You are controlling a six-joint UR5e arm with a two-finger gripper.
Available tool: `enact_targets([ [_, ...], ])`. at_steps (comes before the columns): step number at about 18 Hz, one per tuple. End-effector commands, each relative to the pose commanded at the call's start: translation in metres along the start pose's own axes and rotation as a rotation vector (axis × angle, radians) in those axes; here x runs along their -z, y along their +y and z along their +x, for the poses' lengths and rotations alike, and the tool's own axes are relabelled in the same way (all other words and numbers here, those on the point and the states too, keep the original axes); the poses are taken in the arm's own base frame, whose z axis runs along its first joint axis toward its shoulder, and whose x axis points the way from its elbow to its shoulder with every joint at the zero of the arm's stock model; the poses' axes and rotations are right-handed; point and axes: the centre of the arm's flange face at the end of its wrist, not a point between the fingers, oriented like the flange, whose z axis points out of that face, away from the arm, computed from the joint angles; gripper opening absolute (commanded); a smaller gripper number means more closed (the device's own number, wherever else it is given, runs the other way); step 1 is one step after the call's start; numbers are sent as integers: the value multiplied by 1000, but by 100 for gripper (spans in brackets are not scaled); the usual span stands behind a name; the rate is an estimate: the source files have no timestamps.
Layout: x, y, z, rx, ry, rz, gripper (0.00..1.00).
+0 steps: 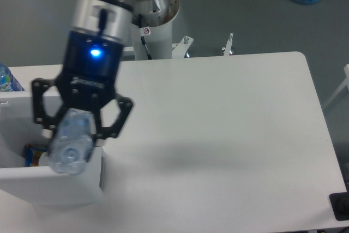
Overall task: Place the trash in the trash can
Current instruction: 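Lift the bottle and carry it over the trash bin, then lower the bottle into the bin and open the gripper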
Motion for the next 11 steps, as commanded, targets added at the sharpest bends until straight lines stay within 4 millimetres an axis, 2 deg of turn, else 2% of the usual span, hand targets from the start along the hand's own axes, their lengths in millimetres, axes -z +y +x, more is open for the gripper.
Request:
enact_targets([
  [3, -24, 14, 18, -15, 29, -38, 55],
  [9, -44, 23, 23, -20, 41, -67, 57],
  [10, -45, 24, 22, -19, 41, -68, 66],
  [11, -44, 23, 22, -24, 40, -67, 84],
])
